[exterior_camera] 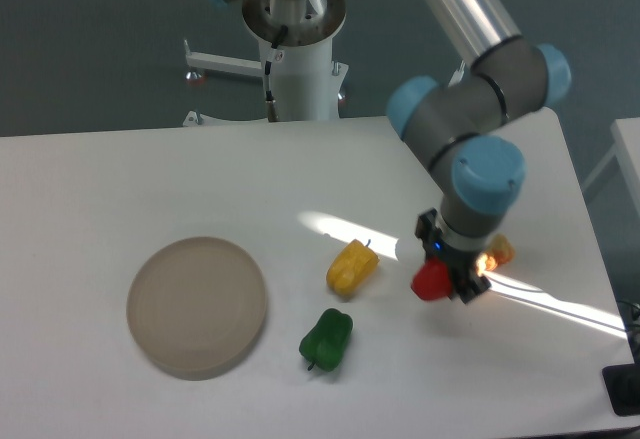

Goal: Place the red pepper on the table
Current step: 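Carry the red bell pepper up and over toward the yellow pepper, then lower the red bell pepper onto the table surface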

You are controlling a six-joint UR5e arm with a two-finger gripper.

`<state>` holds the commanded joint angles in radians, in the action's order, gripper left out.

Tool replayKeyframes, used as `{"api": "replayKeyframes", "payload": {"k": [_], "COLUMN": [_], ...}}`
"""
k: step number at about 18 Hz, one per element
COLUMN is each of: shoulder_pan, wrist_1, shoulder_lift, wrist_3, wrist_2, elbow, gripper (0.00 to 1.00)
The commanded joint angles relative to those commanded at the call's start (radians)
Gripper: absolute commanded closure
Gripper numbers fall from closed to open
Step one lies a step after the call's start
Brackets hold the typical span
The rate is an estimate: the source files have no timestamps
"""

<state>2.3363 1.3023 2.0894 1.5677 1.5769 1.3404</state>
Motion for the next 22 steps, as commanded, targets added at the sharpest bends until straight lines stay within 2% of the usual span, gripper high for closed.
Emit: {"api": "replayKeyframes", "payload": {"k": [4,8,13,16,22], "shoulder_pan": [0.005,0.005,0.005,0.003,-0.003], "wrist_1": [-0.011,-0.017,-0.121,-0.126,-0.124], "shoulder_lift": [-0.057,-0.104,-0.137,-0.147,-0.146], "wrist_3": [0.002,0.000,0.002,-0.003,-0.029], "wrist_2": [0.011,0.023,0.037,0.093,0.098], "elbow": [0.123,0.204,0.318,0.348,0.352], "gripper": [0.45,0.45,0.45,0.45,0.45]}}
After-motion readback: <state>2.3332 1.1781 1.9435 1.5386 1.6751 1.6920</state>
